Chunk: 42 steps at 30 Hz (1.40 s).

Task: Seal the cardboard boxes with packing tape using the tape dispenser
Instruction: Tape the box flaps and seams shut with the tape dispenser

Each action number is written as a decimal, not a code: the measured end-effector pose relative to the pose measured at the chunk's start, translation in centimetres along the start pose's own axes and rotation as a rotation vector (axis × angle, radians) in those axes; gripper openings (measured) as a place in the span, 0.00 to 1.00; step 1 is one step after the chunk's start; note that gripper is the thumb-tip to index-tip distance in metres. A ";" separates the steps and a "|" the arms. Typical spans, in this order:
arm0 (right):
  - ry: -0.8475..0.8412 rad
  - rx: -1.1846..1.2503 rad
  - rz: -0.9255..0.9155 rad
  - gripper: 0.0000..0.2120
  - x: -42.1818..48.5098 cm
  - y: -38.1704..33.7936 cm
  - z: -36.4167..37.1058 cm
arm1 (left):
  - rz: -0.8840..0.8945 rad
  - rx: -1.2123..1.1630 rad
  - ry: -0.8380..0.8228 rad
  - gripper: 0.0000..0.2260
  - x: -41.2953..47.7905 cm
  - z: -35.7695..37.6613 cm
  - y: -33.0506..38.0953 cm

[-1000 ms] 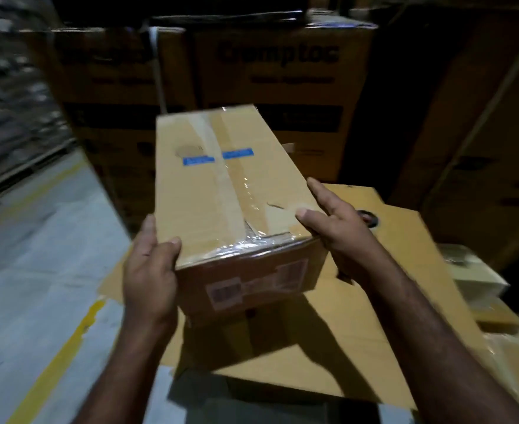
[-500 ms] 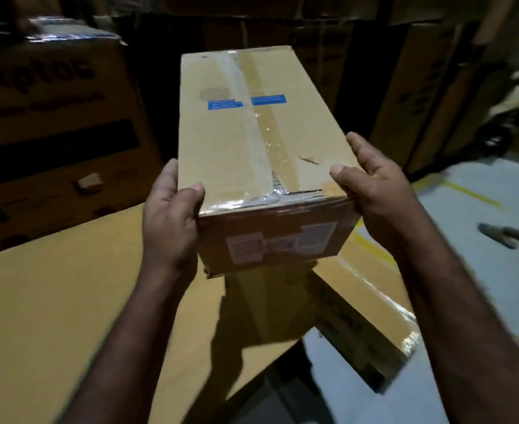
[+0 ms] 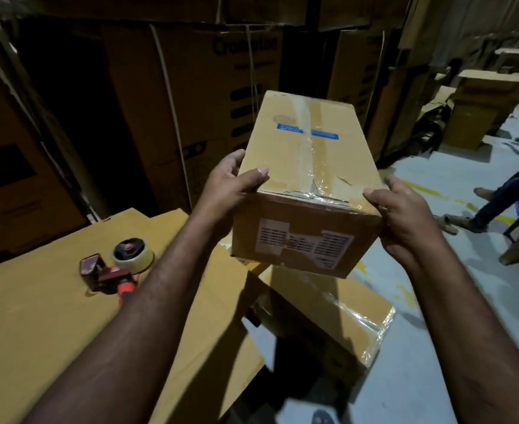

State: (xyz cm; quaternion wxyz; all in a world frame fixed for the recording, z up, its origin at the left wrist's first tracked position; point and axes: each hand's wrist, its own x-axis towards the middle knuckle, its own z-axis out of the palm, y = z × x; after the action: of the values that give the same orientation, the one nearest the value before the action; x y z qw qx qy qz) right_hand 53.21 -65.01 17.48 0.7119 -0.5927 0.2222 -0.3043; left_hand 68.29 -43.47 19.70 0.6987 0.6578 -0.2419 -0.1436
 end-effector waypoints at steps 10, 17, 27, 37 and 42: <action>-0.059 0.049 0.222 0.10 15.4 7.3 -2.2 | -0.306 0.233 -0.083 0.23 14.7 2.6 -6.6; -0.113 -0.006 0.322 0.09 21.0 14.1 0.4 | -0.397 0.428 0.337 0.29 20.6 3.4 -13.2; -0.028 -0.338 0.305 0.22 27.9 24.8 8.2 | -0.335 0.633 0.383 0.23 28.7 -2.5 -21.7; 0.019 -0.660 0.529 0.30 29.7 35.0 16.1 | -0.468 0.717 0.303 0.19 36.9 -10.5 -31.7; 0.001 -0.573 0.708 0.40 31.7 38.0 18.1 | -0.496 1.140 0.068 0.19 39.5 -12.1 -34.5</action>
State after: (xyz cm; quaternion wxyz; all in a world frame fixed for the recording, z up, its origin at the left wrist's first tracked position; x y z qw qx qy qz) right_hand 94.62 -70.01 -14.68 0.5791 -0.6531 0.4869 0.0313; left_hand 111.92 -56.91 -8.74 0.1908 0.9682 -0.0981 -0.1289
